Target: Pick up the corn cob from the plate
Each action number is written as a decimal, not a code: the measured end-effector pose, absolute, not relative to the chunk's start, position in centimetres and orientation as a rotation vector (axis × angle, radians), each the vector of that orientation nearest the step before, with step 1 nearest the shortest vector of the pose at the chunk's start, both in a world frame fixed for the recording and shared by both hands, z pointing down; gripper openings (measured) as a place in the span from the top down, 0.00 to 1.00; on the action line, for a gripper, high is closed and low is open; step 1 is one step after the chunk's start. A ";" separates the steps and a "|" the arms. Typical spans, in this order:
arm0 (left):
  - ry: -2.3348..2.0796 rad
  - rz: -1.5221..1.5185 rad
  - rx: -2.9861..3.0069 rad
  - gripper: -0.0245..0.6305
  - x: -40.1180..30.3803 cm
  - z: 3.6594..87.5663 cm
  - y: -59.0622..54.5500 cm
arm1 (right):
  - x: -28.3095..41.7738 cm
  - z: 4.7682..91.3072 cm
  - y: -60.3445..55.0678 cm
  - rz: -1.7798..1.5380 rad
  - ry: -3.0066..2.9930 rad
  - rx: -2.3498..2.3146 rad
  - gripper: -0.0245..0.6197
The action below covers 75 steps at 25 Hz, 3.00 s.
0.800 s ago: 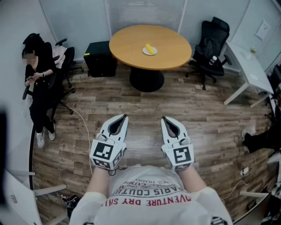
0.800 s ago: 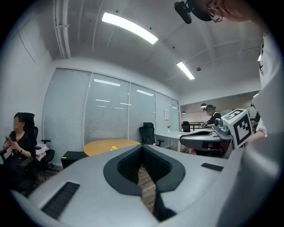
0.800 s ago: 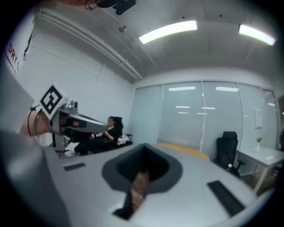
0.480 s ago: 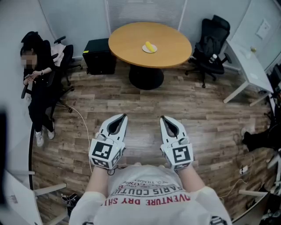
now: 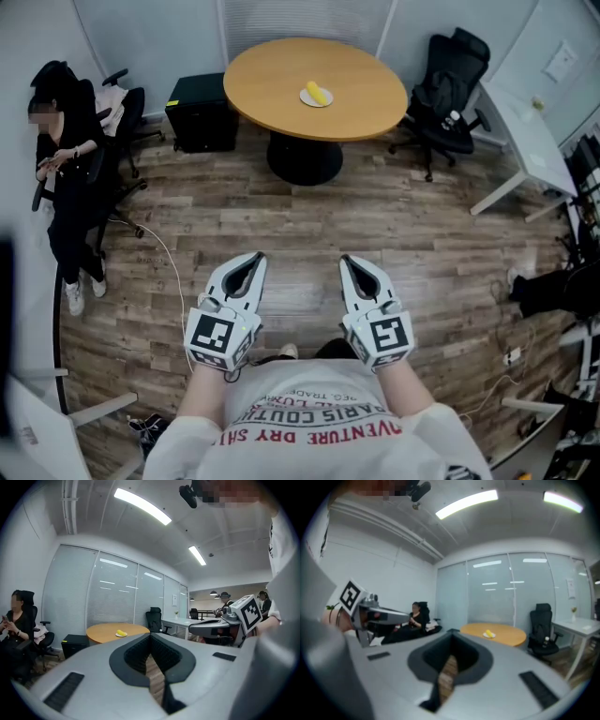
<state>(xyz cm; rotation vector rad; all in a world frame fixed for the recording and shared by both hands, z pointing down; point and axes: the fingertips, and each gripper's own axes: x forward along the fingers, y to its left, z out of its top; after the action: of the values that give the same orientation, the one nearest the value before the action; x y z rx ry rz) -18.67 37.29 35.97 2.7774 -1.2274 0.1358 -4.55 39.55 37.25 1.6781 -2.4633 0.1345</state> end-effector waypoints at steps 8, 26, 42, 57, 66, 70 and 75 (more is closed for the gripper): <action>-1.255 0.168 2.735 0.91 -17.2 37.7 33.4 | -2.8 39.2 34.9 0.178 -2.491 1.622 0.93; -1.478 0.135 2.627 0.91 -2.3 37.2 10.1 | 12.0 38.4 9.5 0.099 -2.629 1.399 0.93; -1.343 0.150 2.684 0.91 -0.3 39.9 -8.5 | 12.5 41.5 -7.6 0.176 -2.569 1.443 0.93; -1.156 0.223 2.796 0.91 -5.3 40.7 -32.8 | 8.3 44.1 -29.8 0.338 -2.398 1.623 0.93; -1.092 0.209 2.734 0.91 -3.6 44.4 -37.4 | 9.0 50.2 -35.7 0.491 -2.279 1.461 0.93; -1.168 0.208 2.665 0.91 -3.7 46.8 -39.0 | 9.4 54.9 -37.5 0.561 -2.206 1.328 0.93; -1.213 0.253 2.580 0.91 -3.8 50.7 -40.1 | 9.2 61.9 -39.0 0.665 -2.106 1.135 0.64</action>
<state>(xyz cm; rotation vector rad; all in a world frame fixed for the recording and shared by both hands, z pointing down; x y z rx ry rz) -3.78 -40.12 50.66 2.5800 -1.2132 0.2535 9.23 -38.97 61.92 1.1353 -2.1056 0.6654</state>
